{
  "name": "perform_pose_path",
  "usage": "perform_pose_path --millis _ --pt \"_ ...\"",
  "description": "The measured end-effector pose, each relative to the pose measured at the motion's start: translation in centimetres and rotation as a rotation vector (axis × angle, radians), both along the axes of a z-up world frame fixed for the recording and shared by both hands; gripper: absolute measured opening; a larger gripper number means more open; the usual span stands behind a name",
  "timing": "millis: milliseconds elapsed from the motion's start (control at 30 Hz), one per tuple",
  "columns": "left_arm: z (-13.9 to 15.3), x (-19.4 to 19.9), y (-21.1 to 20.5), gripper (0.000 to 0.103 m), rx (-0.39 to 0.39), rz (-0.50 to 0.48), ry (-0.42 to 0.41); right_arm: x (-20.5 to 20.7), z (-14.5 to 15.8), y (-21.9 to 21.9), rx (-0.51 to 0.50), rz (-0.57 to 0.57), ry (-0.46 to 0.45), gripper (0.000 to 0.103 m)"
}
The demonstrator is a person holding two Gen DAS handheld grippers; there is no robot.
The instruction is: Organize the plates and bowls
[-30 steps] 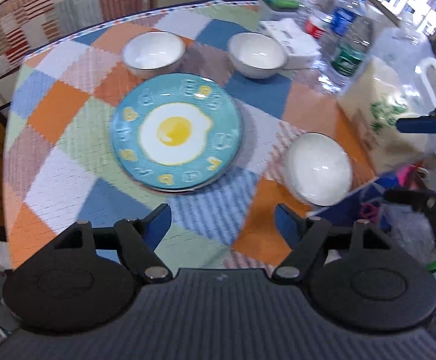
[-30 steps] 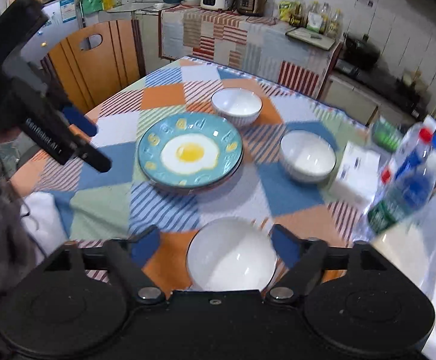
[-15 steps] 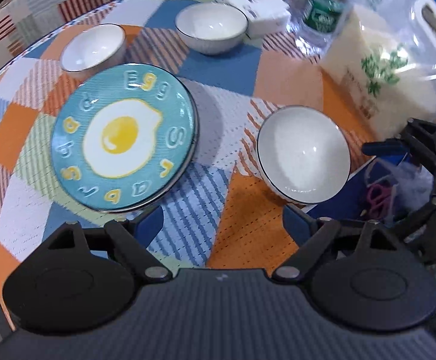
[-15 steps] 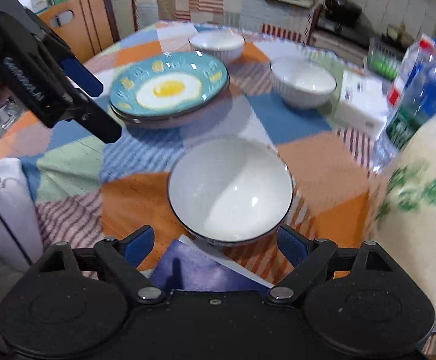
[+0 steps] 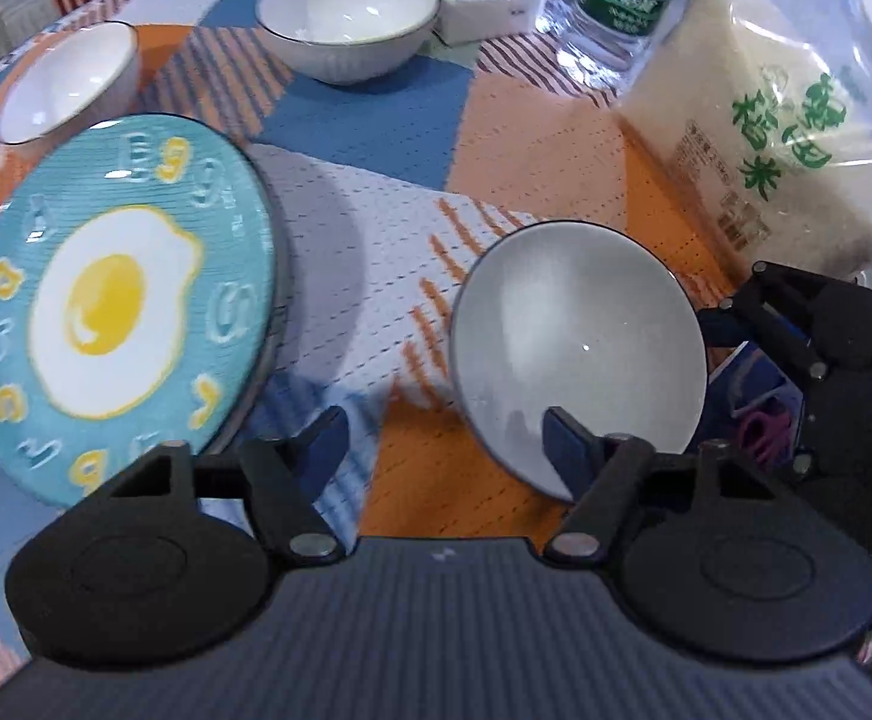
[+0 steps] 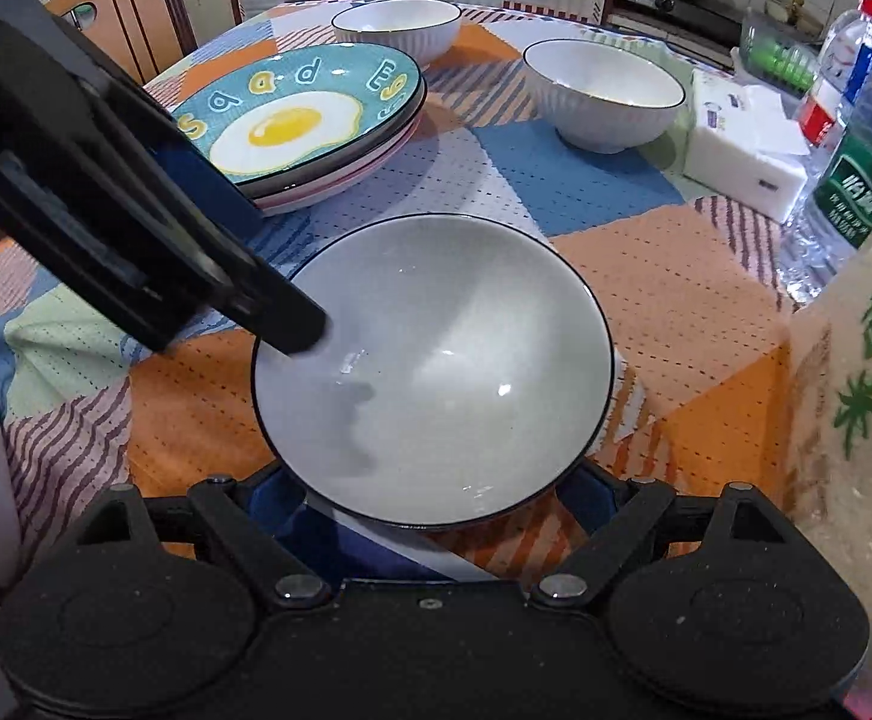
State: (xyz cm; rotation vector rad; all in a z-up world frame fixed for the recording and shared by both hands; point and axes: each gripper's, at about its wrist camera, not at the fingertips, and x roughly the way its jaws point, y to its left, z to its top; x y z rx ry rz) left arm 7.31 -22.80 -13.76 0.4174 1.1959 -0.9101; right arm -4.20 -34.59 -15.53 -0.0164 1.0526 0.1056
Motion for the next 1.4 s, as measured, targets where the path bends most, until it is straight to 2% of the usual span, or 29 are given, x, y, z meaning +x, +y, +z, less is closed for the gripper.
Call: perform_pose_path --millis 67,133,167,233,500,833,1000,1200,1333,1400 --pt "-0.7 -0.1 -0.7 0.056 0.007 -0.015 0.004 0.0 -0.2 -0.1 0.01 0.002 -0.003 0.092" --pt "-1.2 -0.4 -1.3 0.038 0.018 -0.028 0.005 0.0 -0.4 -0.3 0.021 0.004 -0.008 0.092" --pt "-1.6 -0.5 -1.6 0.034 0.026 -0.033 0.011 0.0 -0.5 -0.3 0.027 0.005 -0.01 0.091" --pt "-2.2 -0.6 -2.0 0.017 0.036 -0.038 0.021 0.1 -0.6 -0.5 0.037 0.014 -0.017 0.091" --pt "-1.5 -1.1 -2.1 0.016 0.036 -0.055 -0.005 -0.2 -0.5 -0.8 0.061 0.022 -0.034 0.091" --pt "3.1 -0.1 -2.3 0.016 -0.007 -0.041 -0.062 1.2 3.7 -1.2 0.028 0.024 -0.08 0.091" --pt "4.3 1.6 -3.0 0.016 -0.031 -0.021 -0.07 2.9 5.0 -2.1 0.02 0.026 -0.096 0.091" --pt "3.7 3.8 -3.7 0.016 -0.02 0.029 -0.052 5.1 4.8 -2.7 0.01 0.047 -0.098 0.091" --pt "2.1 5.3 -4.3 0.016 0.016 0.077 -0.022 6.3 3.5 -2.9 0.007 0.062 -0.088 0.091" --pt "1.3 5.6 -4.6 0.016 0.031 0.082 -0.033 7.0 2.5 -3.1 0.02 0.063 -0.078 0.091"
